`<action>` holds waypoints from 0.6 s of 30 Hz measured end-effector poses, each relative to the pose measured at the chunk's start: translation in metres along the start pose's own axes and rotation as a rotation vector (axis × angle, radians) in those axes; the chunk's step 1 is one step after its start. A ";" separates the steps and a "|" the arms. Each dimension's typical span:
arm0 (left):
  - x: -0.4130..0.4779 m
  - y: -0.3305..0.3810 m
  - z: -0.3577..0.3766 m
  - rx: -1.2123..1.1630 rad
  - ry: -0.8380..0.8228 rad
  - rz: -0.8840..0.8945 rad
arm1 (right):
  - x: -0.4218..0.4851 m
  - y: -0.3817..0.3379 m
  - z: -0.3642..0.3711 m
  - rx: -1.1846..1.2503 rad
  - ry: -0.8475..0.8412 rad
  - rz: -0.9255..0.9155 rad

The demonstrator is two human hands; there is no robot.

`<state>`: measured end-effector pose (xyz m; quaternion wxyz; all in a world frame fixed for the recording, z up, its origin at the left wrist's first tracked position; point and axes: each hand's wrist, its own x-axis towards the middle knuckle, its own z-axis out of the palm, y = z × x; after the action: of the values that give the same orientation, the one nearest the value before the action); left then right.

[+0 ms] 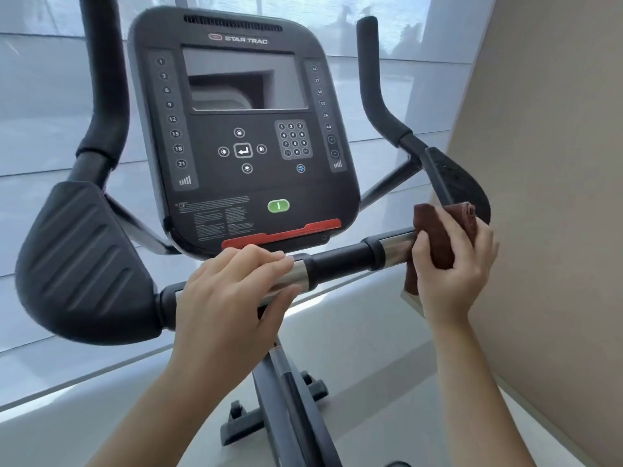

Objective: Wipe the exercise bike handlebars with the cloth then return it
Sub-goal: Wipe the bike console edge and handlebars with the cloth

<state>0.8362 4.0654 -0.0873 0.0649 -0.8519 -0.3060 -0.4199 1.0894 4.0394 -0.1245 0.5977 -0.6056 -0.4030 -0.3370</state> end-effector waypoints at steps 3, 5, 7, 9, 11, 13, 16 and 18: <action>0.005 0.006 0.002 -0.022 -0.005 0.019 | 0.016 -0.003 -0.009 -0.043 -0.155 0.030; 0.013 0.018 0.010 -0.045 -0.023 0.018 | 0.014 -0.023 -0.007 -0.020 -0.257 -0.026; 0.022 0.032 0.022 -0.041 -0.043 0.019 | 0.012 -0.038 -0.007 0.016 -0.359 -0.102; 0.028 0.042 0.032 -0.011 -0.070 0.025 | 0.020 -0.037 -0.012 0.046 -0.466 -0.158; 0.031 0.043 0.039 0.023 -0.080 0.025 | 0.035 -0.024 -0.019 0.018 -0.544 -0.153; 0.031 0.041 0.042 0.030 -0.068 0.018 | 0.053 -0.008 -0.025 -0.072 -0.584 -0.068; 0.029 0.039 0.046 0.022 -0.040 0.002 | 0.064 -0.001 -0.025 -0.140 -0.642 -0.003; 0.029 0.040 0.048 0.018 -0.029 -0.004 | 0.057 -0.016 -0.020 -0.078 -0.692 -0.063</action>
<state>0.9053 4.0649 -0.0901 0.0670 -0.8567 -0.3123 -0.4050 1.1020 4.0242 -0.0650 0.3914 -0.6937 -0.5870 -0.1453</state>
